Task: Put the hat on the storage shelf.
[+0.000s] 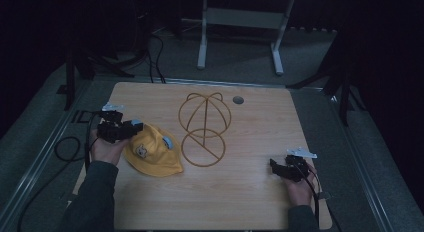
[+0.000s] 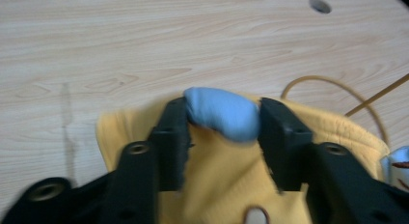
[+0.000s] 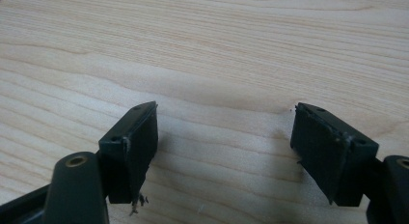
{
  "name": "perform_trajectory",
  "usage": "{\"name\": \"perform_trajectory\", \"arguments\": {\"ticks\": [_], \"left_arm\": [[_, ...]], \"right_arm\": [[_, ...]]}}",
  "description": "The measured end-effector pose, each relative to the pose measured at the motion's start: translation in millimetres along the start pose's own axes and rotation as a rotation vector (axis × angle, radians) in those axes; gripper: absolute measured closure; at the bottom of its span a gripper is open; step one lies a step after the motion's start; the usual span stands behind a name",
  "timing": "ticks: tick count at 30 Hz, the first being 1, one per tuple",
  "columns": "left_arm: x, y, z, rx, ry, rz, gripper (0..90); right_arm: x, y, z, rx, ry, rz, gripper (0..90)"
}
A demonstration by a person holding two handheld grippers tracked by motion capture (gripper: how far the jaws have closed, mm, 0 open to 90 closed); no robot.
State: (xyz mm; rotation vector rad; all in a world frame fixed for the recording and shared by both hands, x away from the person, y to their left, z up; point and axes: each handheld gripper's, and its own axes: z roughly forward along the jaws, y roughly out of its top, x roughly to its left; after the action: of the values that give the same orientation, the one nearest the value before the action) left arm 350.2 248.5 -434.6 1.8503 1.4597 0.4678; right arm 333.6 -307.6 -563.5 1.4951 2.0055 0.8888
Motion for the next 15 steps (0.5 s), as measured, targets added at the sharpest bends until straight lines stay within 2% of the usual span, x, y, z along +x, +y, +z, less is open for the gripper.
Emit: {"name": "perform_trajectory", "arguments": {"ticks": [1, 2, 4, 5, 7, 8, 10, 15], "left_arm": [[-1.2, 0.7, -1.3, 0.003, 0.017, 0.006, 52.2], [-2.4, 1.7, -2.7, 0.002, 0.029, 0.003, 46.0], [-4.4, 4.4, -6.4, -0.006, 0.043, 0.003, 44.0], [-7.1, 7.5, -9.4, -0.009, 0.043, 0.009, 39.7], [-7.1, 7.5, -9.4, -0.009, 0.043, 0.009, 38.2], [-11.6, 10.5, -10.2, -0.002, 0.045, 0.036, 36.3], [-15.3, 12.3, -9.7, 0.006, 0.036, 0.054, 35.9], [-24.1, 13.6, -8.7, 0.019, -0.002, 0.061, 35.9]], "right_arm": [[-0.1, 0.0, 0.1, 0.0, 0.0, -0.001, 24.8], [0.0, 0.2, 0.2, 0.0, 0.001, -0.001, 24.8], [0.0, 0.2, 0.3, 0.0, 0.001, -0.002, 24.8], [0.0, 0.4, 0.5, 0.0, 0.002, -0.002, 24.7], [0.0, 0.5, 0.6, 0.0, 0.002, -0.003, 24.7], [-0.1, 0.7, 0.7, 0.001, 0.003, -0.004, 24.7], [-0.2, 0.8, 0.9, 0.0, 0.003, -0.006, 24.7], [-0.3, 0.9, 1.0, 0.0, 0.004, -0.007, 24.7]]}}
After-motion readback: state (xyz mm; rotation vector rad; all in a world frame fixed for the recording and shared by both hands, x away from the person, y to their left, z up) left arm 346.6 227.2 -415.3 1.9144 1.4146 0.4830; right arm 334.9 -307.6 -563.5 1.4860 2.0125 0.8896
